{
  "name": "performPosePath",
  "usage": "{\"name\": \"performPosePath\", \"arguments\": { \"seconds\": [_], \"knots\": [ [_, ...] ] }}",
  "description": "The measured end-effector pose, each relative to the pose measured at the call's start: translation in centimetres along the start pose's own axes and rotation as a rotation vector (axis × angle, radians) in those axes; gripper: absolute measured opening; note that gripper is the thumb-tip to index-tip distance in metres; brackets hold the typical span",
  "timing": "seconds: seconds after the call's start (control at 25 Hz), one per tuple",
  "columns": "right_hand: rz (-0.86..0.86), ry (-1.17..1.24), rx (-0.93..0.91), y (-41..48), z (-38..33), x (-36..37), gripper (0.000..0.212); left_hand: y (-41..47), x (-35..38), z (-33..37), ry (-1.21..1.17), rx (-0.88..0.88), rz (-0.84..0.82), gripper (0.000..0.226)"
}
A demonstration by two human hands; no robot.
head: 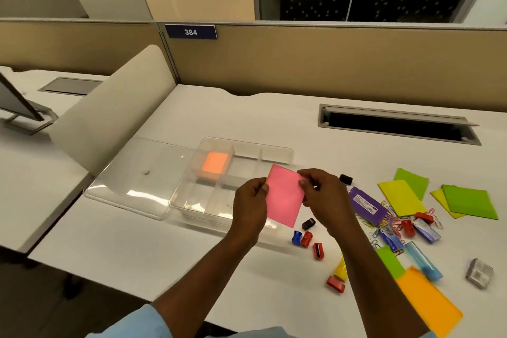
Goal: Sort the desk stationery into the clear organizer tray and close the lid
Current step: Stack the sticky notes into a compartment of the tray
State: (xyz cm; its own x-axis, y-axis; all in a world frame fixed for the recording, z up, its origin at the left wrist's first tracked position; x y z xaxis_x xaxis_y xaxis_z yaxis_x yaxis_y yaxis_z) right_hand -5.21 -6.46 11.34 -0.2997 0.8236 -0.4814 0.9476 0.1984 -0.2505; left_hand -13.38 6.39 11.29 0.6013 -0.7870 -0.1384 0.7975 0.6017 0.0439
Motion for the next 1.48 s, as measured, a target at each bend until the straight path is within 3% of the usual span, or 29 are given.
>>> {"name": "performPosePath", "arguments": {
  "seconds": [0.16, 0.32, 0.48, 0.68, 0.84, 1.08, 1.28, 1.48],
  "knots": [
    [-0.058, 0.092, 0.014, 1.1, -3.5, 4.1, 0.022, 3.6, -4.5, -1.1, 0.055, 0.093, 0.085, 0.021],
    [-0.086, 0.111, 0.012, 3.1, -7.7, 8.8, 0.017, 8.1, -9.5, -2.5, 0.063, 0.077, 0.143, 0.018],
    [-0.031, 0.012, -0.013, 5.9, -11.3, 13.6, 0.018, 13.2, -14.1, -4.2, 0.120, 0.036, 0.087, 0.016],
    [0.105, -0.030, -0.017, 10.0, -13.2, 18.1, 0.022, 18.2, -17.7, -5.8, 0.273, 0.110, 0.065, 0.010],
    [0.144, -0.154, 0.029, 12.3, -12.5, 21.3, 0.031, 19.7, -18.5, -7.6, 0.301, 0.081, 0.012, 0.009],
    [0.091, -0.410, 0.101, 14.9, -11.2, 24.1, 0.026, 20.8, -18.3, -8.7, 0.316, 0.150, -0.077, 0.011],
    [0.070, -0.490, 0.101, 15.4, -10.7, 25.6, 0.031, 21.2, -18.4, -9.4, 0.398, 0.214, -0.045, 0.007],
    [0.114, -0.723, 0.026, 15.5, -10.1, 26.6, 0.028, 21.3, -18.2, -10.4, 0.434, 0.214, -0.067, 0.012]
  ]
}}
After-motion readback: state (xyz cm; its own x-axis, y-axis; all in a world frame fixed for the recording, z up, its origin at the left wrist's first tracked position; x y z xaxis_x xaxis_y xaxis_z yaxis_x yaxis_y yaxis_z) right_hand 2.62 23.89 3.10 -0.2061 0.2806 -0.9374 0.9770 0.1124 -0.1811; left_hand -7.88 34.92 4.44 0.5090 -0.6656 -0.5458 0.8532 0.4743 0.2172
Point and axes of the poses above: each hand's wrist, its own y-axis towards the middle knuckle, its own x-axis out of the palm, z = x × y, the point moved 2 cm from there along y, towards the middle knuckle, and after that the axes turned 13 degrees about x, right-handed, at the moved point
